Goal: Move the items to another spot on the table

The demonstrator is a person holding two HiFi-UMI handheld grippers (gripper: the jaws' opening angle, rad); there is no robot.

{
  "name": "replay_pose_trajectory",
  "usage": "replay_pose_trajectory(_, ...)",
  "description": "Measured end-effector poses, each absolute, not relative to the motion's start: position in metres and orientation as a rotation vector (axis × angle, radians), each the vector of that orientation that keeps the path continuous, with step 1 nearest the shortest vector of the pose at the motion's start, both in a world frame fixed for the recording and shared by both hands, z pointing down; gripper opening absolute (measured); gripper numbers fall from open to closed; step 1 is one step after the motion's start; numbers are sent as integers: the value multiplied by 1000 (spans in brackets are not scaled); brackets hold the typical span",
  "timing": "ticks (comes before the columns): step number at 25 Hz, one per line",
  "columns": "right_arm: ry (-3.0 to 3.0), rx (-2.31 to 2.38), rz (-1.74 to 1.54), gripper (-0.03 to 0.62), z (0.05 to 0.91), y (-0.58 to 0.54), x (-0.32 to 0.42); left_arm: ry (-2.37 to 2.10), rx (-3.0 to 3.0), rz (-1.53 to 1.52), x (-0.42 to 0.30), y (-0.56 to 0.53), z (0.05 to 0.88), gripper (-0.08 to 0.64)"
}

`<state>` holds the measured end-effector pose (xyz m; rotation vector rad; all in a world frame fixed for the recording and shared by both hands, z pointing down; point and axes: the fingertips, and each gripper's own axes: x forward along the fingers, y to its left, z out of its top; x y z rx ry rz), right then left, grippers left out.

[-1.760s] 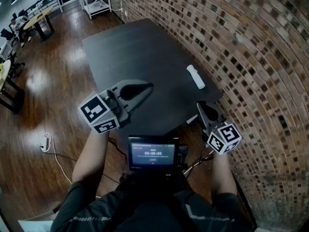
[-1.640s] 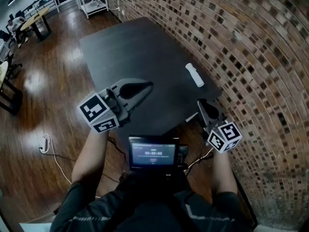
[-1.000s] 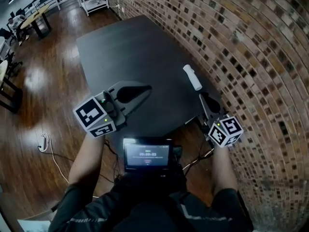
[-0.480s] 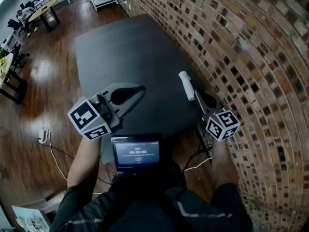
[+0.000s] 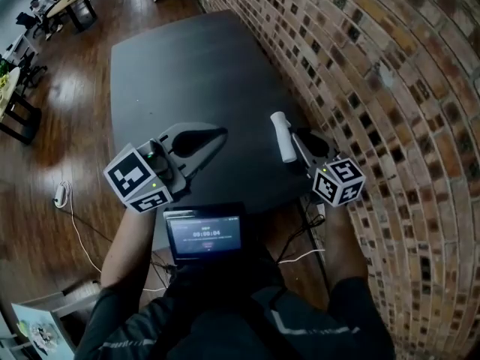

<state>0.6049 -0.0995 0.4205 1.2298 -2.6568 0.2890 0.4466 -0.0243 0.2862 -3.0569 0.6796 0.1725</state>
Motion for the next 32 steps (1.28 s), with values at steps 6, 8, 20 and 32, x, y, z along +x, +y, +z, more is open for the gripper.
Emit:
replay_pose_trajectory(6,-2589,1152,370,204,459,-140,613,736,-3065,171,458,-54,301,-6)
replay_pose_trajectory(8,-2562,1142,399,209,475,-152,615,762,-3061,167,457,-65,304,-8)
replay_pose_trajectory(20,-2350,1084,550,295,581,-209,631,870,-3038,92,448,-114,334,-8)
replay_pose_trajectory(32,-2087,1042,697,295,673,-230,638,926,-3058,79,438,-137,357,-8)
